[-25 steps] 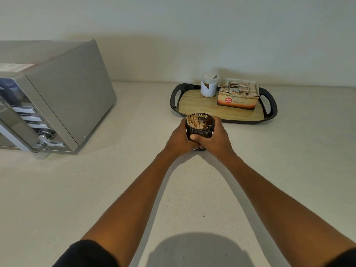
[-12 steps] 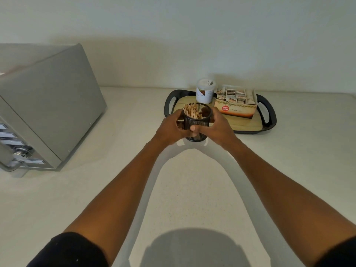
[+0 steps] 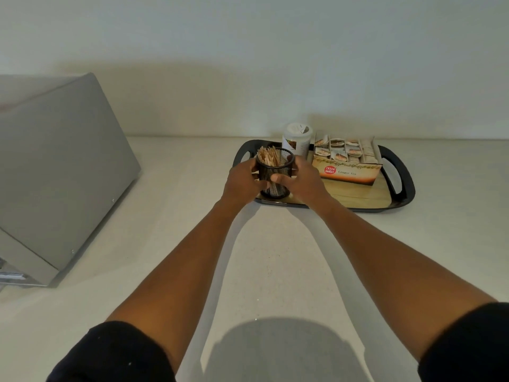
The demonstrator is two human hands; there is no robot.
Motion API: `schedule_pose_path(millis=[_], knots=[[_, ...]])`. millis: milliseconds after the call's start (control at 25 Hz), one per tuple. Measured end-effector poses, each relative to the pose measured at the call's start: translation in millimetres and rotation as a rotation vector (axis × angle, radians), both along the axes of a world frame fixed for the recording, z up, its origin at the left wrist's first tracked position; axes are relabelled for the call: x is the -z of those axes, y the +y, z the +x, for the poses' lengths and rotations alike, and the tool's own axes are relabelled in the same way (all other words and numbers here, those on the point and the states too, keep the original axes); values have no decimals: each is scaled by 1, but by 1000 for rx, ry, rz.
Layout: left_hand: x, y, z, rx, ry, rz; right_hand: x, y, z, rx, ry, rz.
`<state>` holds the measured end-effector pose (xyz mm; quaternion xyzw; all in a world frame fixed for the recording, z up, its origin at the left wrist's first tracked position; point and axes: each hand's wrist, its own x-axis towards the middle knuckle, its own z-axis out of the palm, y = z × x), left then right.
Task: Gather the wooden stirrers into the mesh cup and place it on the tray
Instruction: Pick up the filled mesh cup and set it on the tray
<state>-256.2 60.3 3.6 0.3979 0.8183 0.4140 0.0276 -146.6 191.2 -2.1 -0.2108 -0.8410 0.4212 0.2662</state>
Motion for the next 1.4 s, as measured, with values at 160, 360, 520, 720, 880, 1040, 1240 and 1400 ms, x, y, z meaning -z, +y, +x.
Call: schedule_pose_path(millis=[160,360,520,720,880,1040,1240,1400], knots=[[12,9,-5,-11,-12,-14,11,4,-3,30,5,-9],[10,6,0,-4,-38,-57,10,1,4,9,-26,0],[14,-8,36,-285,188,34,10,5,21,71,-146,56],[24,5,95,82,361,-19,18,13,61,164,-269,262],[27,34,107,315,349,-305,37,22,93,187,-505,644],[45,42,108,276,459,-467,53,27,104,210,-593,748],[56,41,110,239,524,-480,53,28,102,215,-618,751],[46,35,111,265,446,-448,46,20,103,181,-627,645]])
